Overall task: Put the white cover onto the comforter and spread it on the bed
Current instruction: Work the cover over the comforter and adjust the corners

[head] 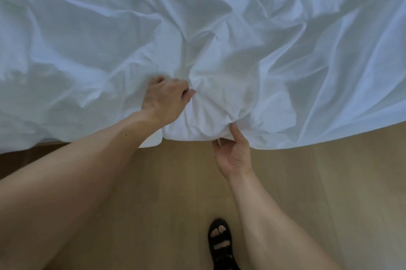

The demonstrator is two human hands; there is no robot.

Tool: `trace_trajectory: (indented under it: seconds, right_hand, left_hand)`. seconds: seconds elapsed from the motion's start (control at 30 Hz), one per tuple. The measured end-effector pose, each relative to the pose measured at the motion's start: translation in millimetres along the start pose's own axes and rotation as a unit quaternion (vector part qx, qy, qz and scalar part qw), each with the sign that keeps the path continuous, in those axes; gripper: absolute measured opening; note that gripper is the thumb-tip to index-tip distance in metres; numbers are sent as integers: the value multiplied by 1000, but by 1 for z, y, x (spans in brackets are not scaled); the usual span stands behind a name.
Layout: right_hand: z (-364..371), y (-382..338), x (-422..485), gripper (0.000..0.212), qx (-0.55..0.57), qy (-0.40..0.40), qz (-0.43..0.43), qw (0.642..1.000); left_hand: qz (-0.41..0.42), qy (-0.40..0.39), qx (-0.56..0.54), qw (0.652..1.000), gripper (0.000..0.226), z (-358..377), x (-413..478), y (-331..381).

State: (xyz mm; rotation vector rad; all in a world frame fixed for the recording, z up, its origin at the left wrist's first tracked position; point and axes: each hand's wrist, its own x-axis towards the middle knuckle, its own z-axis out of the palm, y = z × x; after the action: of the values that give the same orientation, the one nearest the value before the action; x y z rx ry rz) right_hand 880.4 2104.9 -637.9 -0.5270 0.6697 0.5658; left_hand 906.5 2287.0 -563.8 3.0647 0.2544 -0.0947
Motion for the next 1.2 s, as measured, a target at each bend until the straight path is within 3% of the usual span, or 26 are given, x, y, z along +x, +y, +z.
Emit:
trace_trajectory:
  seconds: [0.1, 0.17, 0.3, 0.4, 0.57, 0.7, 0.83, 0.93, 1.0, 1.07, 1.13, 1.2]
  right_hand:
    - [1, 7, 0, 45, -123, 2, 1, 992]
    - [-1, 4, -1, 37, -219, 11, -31, 975]
    - [-24, -9, -26, 21, -422, -3, -122, 899]
    - [-62, -7, -61, 18, -500, -4, -97, 860]
    - [-89, -8, -97, 14, -531, 9, -35, 847]
    - [-67, -33, -116, 11, -484, -23, -53, 873]
    - [-66, -36, -127, 10, -480, -2, -45, 876]
    - [-74, -32, -119, 8, -484, 30, 3, 875]
    - [-74, -29, -106, 7, -483, 44, 18, 874]
    - [-77, -27, -97, 7, -488, 55, 8, 871]
    - [-82, -26, -95, 14, -520, 71, 11, 851]
    - [-80, -28, -96, 24, -551, 76, 33, 830]
  left_hand:
    - [-28, 40, -86, 995, 37, -5, 0, -7]
    - [-43, 68, -105, 991, 38, -13, 2, -13]
    - [-49, 73, -86, 992, 38, -22, 9, -20]
    - [-57, 82, -102, 990, 37, -23, 14, -16]
    - [-42, 34, -82, 995, 35, -19, 19, -5]
    - [-85, 32, -39, 995, 35, -10, 19, -5]
    - [-120, -20, -10, 992, 35, -5, 17, -10]
    - [-169, 90, -52, 980, 36, -41, 40, -24]
    - [-140, 185, -62, 971, 38, -72, 60, -23]
    - [-105, 203, -56, 972, 39, -86, 70, -14]
    - [-106, 137, -80, 982, 37, -70, 66, -6]
    - [-81, -16, -80, 993, 31, -35, 46, 1]
